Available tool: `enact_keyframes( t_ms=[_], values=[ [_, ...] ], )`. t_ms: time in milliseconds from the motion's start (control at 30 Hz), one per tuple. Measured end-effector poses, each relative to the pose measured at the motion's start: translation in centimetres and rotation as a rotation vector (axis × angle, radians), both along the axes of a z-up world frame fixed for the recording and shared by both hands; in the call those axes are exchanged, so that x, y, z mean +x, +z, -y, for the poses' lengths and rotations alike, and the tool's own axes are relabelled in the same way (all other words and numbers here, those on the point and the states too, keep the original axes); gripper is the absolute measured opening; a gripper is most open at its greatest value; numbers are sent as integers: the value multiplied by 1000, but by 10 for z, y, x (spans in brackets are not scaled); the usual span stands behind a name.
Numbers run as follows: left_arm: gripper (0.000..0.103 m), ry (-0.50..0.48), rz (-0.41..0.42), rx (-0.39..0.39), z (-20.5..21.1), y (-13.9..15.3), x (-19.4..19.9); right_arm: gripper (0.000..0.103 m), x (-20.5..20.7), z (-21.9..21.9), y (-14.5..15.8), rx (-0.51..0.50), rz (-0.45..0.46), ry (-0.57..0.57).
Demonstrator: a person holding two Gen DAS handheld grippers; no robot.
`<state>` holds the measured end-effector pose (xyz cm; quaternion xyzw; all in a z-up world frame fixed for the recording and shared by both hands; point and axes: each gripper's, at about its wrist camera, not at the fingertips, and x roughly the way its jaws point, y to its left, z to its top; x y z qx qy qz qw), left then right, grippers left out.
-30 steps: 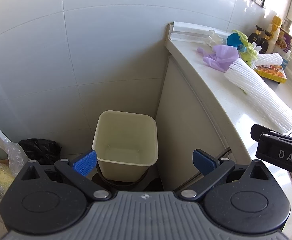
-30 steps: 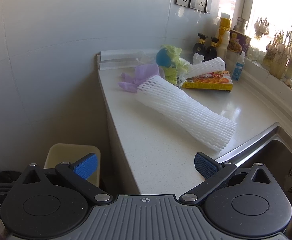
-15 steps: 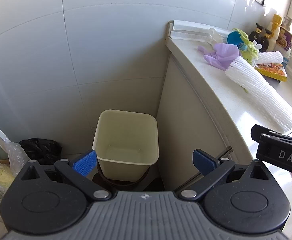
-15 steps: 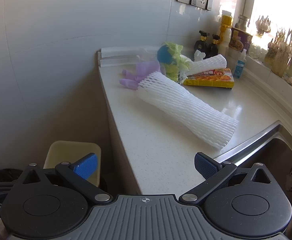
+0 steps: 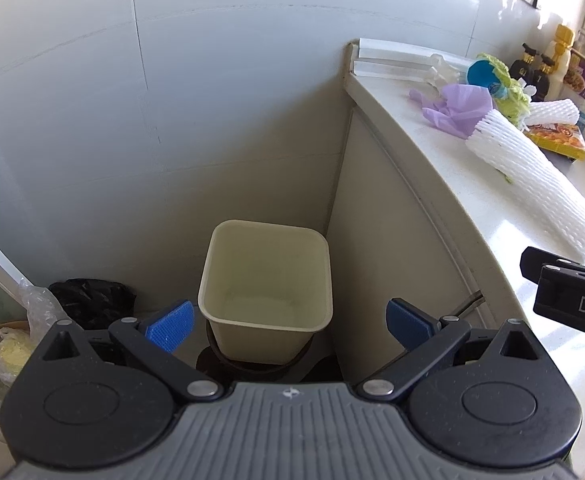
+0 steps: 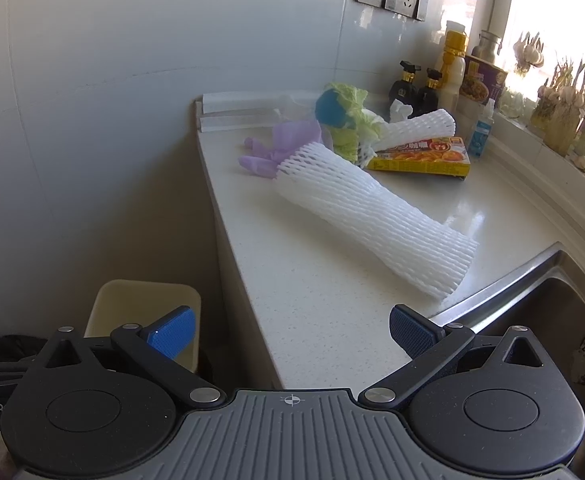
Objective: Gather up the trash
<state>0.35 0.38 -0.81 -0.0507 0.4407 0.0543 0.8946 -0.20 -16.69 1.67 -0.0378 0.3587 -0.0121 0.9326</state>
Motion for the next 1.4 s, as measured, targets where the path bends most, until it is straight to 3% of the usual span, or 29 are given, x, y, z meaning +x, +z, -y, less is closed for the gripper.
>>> enact_keyframes(
  t_ms=[233,667,1400],
  values=[
    [103,10,13,33,-6,-1,-2,103,3,-9,-5,-45,-16,31],
    [103,-15,4,25,-11,-6,2,103,10,-19,-11,-108,-56,52],
    [103,-16,21,47,-9,-7,18,103,38,-24,-18,-115,-79,82]
  ],
)
